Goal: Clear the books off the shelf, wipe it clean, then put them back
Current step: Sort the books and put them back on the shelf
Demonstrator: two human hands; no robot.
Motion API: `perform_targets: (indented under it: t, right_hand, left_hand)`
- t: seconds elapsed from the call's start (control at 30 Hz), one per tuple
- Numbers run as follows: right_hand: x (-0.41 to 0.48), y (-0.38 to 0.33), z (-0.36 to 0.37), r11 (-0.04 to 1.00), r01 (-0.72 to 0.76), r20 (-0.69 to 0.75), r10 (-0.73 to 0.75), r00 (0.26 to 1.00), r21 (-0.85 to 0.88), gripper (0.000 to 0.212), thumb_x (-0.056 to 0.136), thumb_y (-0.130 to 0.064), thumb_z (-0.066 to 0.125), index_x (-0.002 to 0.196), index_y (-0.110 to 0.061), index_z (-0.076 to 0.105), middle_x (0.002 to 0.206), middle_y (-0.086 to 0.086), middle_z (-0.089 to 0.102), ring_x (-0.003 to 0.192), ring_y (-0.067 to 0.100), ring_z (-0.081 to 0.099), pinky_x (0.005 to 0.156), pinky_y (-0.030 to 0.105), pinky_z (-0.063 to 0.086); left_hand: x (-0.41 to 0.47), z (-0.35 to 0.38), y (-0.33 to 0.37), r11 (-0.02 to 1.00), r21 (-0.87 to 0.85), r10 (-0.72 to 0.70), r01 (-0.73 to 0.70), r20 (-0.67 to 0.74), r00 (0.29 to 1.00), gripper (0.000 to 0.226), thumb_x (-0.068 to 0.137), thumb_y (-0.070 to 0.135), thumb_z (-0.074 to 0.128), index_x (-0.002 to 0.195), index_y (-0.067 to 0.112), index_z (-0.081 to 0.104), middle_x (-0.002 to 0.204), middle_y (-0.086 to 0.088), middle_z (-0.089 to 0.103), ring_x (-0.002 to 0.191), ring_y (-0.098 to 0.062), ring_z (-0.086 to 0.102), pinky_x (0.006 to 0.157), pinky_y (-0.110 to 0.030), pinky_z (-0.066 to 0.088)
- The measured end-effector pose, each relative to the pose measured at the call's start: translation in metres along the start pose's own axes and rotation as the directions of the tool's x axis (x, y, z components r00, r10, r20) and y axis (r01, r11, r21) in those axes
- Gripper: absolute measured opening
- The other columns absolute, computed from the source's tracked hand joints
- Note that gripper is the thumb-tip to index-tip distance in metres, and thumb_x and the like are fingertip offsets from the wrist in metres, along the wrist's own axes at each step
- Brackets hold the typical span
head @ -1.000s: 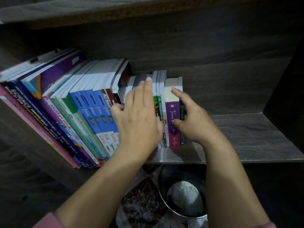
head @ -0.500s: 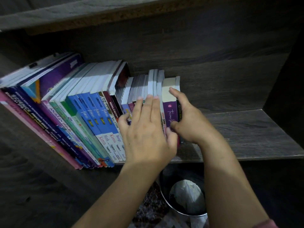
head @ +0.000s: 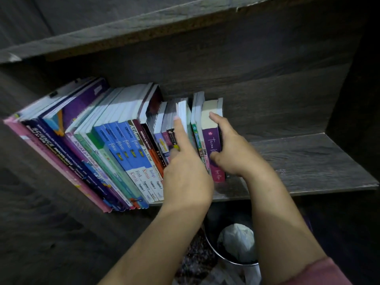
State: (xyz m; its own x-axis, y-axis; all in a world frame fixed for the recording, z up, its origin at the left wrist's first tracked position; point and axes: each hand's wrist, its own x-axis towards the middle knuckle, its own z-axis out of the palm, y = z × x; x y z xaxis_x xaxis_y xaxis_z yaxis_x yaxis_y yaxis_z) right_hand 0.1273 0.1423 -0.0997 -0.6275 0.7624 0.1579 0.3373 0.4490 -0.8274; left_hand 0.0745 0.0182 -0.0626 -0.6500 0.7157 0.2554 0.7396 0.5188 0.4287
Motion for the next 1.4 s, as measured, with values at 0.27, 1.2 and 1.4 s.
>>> perform_targets:
  t: [0.27, 1.2, 1.4]
  right_hand:
    - [0.001, -0.031, 0.025, 0.991, 0.027, -0.179, -0.05, 0.983, -0.13, 0.076, 0.084, -0.049, 0.066, 0.147, -0.027, 0.031, 0.161, 0.003, -0.012, 0.147, 0.028, 0.005, 0.117, 0.048, 0.022]
    - [0.026, -0.051, 0.088, 0.983, -0.096, -0.492, 0.008, 0.871, -0.154, 0.112, 0.066, -0.062, 0.074, 0.152, -0.034, 0.009, 0.159, 0.013, -0.013, 0.145, 0.038, -0.004, 0.107, 0.072, 0.007]
    - [0.024, -0.056, 0.091, 0.955, -0.011, -0.508, -0.148, 0.848, -0.297, 0.094, 0.072, -0.048, 0.076, 0.144, -0.047, 0.016, 0.157, 0.015, -0.02, 0.145, 0.041, -0.006, 0.106, 0.074, 0.007]
  left_hand:
    - [-0.009, -0.078, -0.019, 0.963, 0.265, 0.029, -0.052, 0.089, 0.996, 0.091, 0.087, 0.027, 0.059, 0.153, 0.035, -0.003, 0.072, 0.007, 0.05, 0.071, -0.016, 0.055, 0.07, -0.031, 0.047]
    - [-0.024, -0.115, -0.05, 0.949, 0.313, -0.024, -0.046, 0.217, 0.976, 0.088, 0.088, 0.037, 0.061, 0.153, 0.038, 0.002, 0.119, 0.003, 0.06, 0.101, -0.019, 0.059, 0.087, -0.031, 0.048]
    - [-0.026, -0.118, -0.047, 0.95, 0.309, -0.031, -0.038, 0.216, 0.976, 0.089, 0.087, 0.038, 0.062, 0.153, 0.037, 0.002, 0.128, 0.003, 0.057, 0.093, -0.017, 0.061, 0.087, -0.031, 0.048]
